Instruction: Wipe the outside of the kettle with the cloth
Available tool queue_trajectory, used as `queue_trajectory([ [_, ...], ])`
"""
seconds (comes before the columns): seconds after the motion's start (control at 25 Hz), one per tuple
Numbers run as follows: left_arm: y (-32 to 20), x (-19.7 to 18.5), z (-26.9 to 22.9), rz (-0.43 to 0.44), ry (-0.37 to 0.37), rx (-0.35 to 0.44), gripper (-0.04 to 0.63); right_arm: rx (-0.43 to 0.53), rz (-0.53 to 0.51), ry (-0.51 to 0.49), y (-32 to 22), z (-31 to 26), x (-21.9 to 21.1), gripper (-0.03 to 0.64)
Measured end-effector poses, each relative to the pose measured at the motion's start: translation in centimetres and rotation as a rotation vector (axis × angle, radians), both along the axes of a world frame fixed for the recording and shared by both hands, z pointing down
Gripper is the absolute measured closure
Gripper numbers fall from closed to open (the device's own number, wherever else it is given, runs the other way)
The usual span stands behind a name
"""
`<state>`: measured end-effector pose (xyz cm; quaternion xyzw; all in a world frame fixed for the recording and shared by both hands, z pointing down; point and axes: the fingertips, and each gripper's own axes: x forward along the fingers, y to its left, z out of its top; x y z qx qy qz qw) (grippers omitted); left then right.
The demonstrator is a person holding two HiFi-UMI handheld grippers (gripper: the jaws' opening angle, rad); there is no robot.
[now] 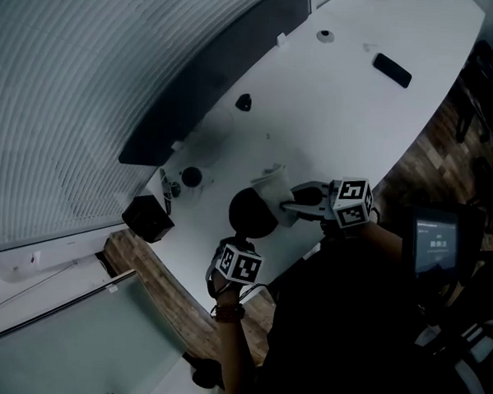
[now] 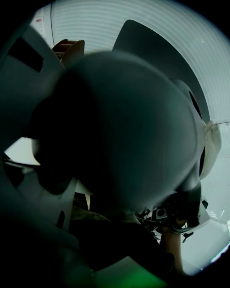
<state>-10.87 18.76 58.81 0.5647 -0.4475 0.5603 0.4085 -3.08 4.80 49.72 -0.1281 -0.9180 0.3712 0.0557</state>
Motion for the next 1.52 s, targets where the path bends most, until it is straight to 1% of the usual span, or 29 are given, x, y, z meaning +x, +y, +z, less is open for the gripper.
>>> queue_trajectory([
  [0.08,0.1,0.4,0.0,0.021,0.008,-0.001,0.468,0.009,0.006,0.034,0.5,0.2,-0.4,0.546],
  [0.16,0.2,0.5,0.0,0.029,0.013,-0.004,0.468,0.005,0.04,0.116,0.1,1.6,-1.2,0.546],
  [0.24,0.2,0.7,0.0,0.029,0.017,-0.006,0.468,-0.022,0.055,0.184,-0.6,3.0,-1.7,0.546],
  [0.4,0.2,0.9,0.1,0.026,0.022,0.001,0.468,-0.073,0.059,0.272,-1.8,5.6,-2.1,0.546],
  [0.56,0.3,1.1,0.2,0.03,0.027,-0.001,0.468,-0.041,0.049,0.449,-1.6,10.9,-1.4,0.546],
  [0.6,0.3,1.2,0.2,0.029,0.029,-0.002,0.468,-0.055,0.054,0.472,-1.3,11.9,-1.1,0.546],
  [0.68,0.1,1.3,0.0,0.027,0.029,-0.002,0.468,-0.112,0.064,0.511,-0.8,13.4,-0.5,0.546],
  [0.72,0.1,1.3,-0.1,0.026,0.028,-0.002,0.468,-0.125,0.054,0.545,-0.4,14.3,-0.2,0.546],
  [0.8,0.1,1.3,-0.1,0.025,0.026,-0.004,0.468,-0.111,0.018,0.616,0.4,15.8,0.4,0.546],
  [0.84,0.3,1.3,0.0,0.024,0.025,-0.006,0.468,-0.105,0.007,0.632,0.6,16.1,0.6,0.546],
  [0.92,0.6,1.3,0.2,0.02,0.024,-0.009,0.468,-0.119,0.007,0.617,0.6,15.3,0.6,0.546],
  [1.0,0.7,1.4,0.2,0.011,0.025,-0.003,0.468,-0.145,0.039,0.558,-0.2,13.6,0.9,0.546],
  [1.12,0.7,1.6,0.1,0.003,0.028,0.011,0.468,-0.201,0.147,0.417,-2.6,9.1,1.5,0.546],
  [1.16,0.8,1.8,0.1,-0.002,0.03,0.016,0.468,-0.21,0.162,0.36,-3.0,7.1,1.6,0.546],
  [1.24,1.1,2.4,0.1,-0.013,0.038,0.026,0.468,-0.203,0.128,0.244,-2.6,3.0,1.1,0.546],
  [1.32,1.4,3.1,0.2,-0.013,0.048,0.031,0.468,-0.176,0.034,0.168,-0.8,0.0,0.2,0.546],
  [1.36,1.4,3.4,0.2,-0.009,0.054,0.032,0.468,-0.151,-0.019,0.16,0.4,-0.7,-0.5,0.546],
  [1.4,1.4,3.5,0.2,-0.006,0.058,0.034,0.468,-0.117,-0.061,0.173,1.5,-0.8,-1.1,0.546],
  [1.44,1.4,3.6,0.2,-0.004,0.061,0.035,0.468,-0.082,-0.084,0.199,2.2,-0.4,-1.6,0.546],
  [1.52,1.4,3.8,0.1,0.0,0.068,0.032,0.468,-0.045,-0.086,0.249,2.3,0.9,-2.1,0.546],
])
